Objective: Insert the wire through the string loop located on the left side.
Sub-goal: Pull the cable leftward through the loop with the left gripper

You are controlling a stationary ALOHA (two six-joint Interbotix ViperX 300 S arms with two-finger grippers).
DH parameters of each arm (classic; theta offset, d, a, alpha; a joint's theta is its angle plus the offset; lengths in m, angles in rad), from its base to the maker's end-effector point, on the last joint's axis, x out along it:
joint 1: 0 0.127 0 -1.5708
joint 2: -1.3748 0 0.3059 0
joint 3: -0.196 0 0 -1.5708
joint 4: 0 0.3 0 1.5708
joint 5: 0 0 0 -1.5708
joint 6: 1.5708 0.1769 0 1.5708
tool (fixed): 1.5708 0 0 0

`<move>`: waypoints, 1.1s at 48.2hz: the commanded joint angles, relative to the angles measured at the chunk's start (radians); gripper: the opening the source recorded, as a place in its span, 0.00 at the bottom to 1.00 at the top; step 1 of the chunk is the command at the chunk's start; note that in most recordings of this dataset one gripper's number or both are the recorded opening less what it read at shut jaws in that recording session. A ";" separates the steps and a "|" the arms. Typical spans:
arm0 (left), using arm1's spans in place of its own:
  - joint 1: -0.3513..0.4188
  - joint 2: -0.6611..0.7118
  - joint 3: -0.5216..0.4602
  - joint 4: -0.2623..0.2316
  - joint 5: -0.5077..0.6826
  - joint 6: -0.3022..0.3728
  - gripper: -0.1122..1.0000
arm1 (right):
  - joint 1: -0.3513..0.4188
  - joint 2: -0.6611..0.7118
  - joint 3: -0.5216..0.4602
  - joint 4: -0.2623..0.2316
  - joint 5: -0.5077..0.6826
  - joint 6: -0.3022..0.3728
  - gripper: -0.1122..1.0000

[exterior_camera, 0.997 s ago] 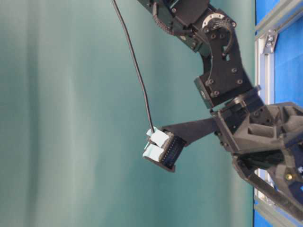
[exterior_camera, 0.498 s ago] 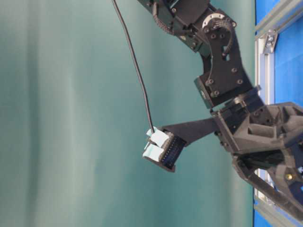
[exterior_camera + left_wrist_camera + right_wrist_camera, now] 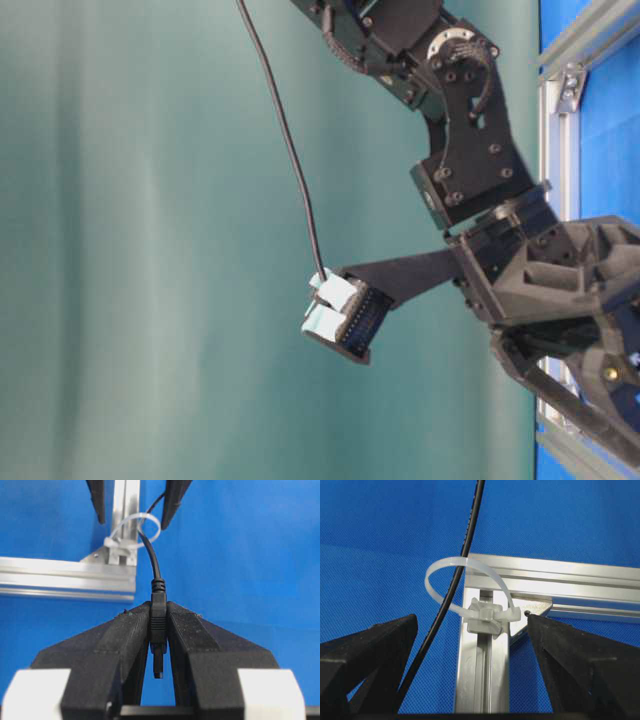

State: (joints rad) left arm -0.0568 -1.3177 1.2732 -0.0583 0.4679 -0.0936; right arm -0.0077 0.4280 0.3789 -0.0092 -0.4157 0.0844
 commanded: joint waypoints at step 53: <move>-0.052 0.074 0.018 0.003 -0.120 0.017 0.77 | 0.002 -0.061 -0.023 0.002 0.014 -0.002 0.97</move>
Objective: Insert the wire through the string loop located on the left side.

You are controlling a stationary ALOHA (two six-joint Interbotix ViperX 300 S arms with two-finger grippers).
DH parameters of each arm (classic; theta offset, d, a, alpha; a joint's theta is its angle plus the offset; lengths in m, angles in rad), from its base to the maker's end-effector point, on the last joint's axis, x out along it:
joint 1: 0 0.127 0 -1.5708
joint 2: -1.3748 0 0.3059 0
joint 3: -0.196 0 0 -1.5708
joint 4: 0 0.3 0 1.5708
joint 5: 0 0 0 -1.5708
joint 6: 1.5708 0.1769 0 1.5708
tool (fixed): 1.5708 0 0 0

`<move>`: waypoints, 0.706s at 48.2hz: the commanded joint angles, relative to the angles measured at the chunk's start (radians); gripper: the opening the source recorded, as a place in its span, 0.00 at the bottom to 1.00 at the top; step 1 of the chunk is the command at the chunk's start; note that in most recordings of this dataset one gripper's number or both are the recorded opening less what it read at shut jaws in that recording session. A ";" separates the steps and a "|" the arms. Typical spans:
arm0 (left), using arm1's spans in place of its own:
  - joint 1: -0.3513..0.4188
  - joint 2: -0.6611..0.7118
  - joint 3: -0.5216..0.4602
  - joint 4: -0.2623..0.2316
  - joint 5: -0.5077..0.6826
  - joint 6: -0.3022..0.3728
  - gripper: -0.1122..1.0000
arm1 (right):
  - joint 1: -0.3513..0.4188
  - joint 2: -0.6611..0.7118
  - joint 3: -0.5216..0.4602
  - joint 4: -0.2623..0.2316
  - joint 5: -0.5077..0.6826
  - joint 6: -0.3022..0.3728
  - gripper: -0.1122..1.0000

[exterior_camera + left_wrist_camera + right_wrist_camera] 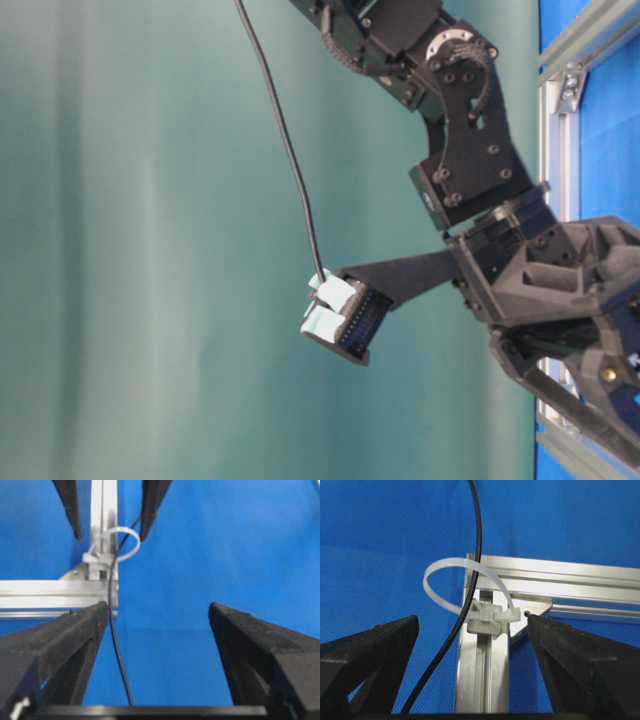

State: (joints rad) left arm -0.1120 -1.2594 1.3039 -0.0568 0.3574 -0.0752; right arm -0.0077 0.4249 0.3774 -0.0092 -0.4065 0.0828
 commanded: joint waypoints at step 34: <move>0.049 0.006 -0.015 0.002 -0.043 0.005 0.75 | 0.002 -0.270 -0.021 0.002 0.118 0.000 0.97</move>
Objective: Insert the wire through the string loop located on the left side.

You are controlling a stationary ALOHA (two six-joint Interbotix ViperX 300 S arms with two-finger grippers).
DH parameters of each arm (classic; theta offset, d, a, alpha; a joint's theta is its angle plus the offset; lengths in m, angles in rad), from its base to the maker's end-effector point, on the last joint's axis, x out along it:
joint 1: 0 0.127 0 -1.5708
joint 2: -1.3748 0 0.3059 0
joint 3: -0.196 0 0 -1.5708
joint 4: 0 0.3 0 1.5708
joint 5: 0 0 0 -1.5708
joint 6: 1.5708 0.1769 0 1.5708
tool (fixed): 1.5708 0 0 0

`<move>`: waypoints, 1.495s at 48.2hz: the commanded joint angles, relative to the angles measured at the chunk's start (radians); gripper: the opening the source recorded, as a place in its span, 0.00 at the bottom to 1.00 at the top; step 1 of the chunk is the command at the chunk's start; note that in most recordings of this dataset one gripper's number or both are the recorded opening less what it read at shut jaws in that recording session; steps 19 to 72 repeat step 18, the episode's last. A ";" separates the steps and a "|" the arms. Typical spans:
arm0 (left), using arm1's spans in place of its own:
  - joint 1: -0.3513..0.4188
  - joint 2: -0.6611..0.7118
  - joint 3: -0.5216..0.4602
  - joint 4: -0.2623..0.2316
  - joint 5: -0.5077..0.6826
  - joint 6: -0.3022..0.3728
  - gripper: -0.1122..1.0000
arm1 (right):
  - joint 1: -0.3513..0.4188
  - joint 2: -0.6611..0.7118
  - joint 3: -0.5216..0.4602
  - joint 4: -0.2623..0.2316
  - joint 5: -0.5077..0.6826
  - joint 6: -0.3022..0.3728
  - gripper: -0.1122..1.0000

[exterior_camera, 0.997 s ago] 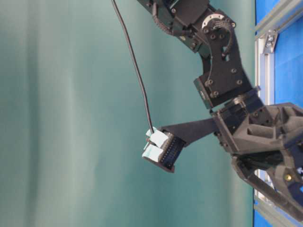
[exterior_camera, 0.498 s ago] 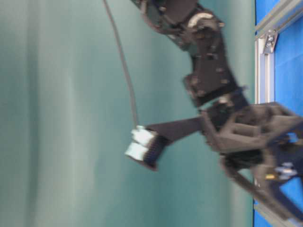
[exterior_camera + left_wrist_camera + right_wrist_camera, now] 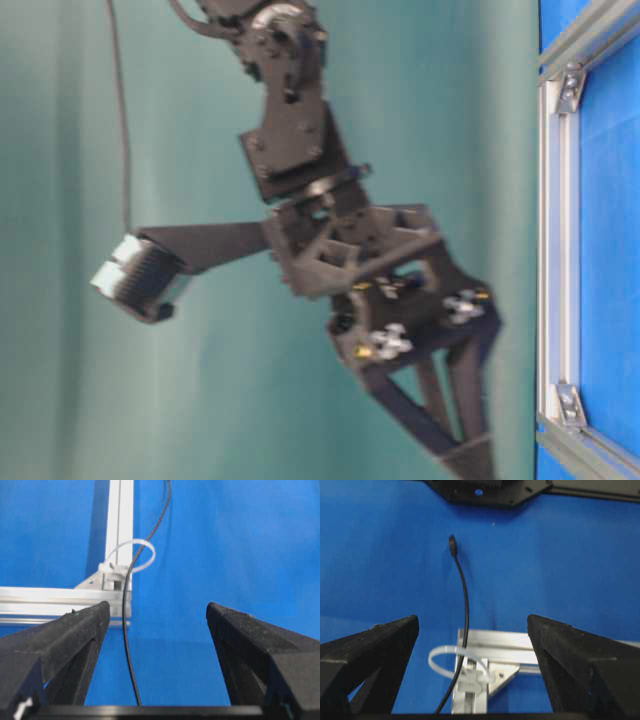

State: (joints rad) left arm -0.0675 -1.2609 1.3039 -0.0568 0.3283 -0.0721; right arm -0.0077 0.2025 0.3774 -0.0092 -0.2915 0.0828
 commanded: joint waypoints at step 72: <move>0.005 0.014 -0.012 0.002 -0.034 0.003 0.75 | 0.002 -0.049 -0.020 0.002 0.005 0.000 0.97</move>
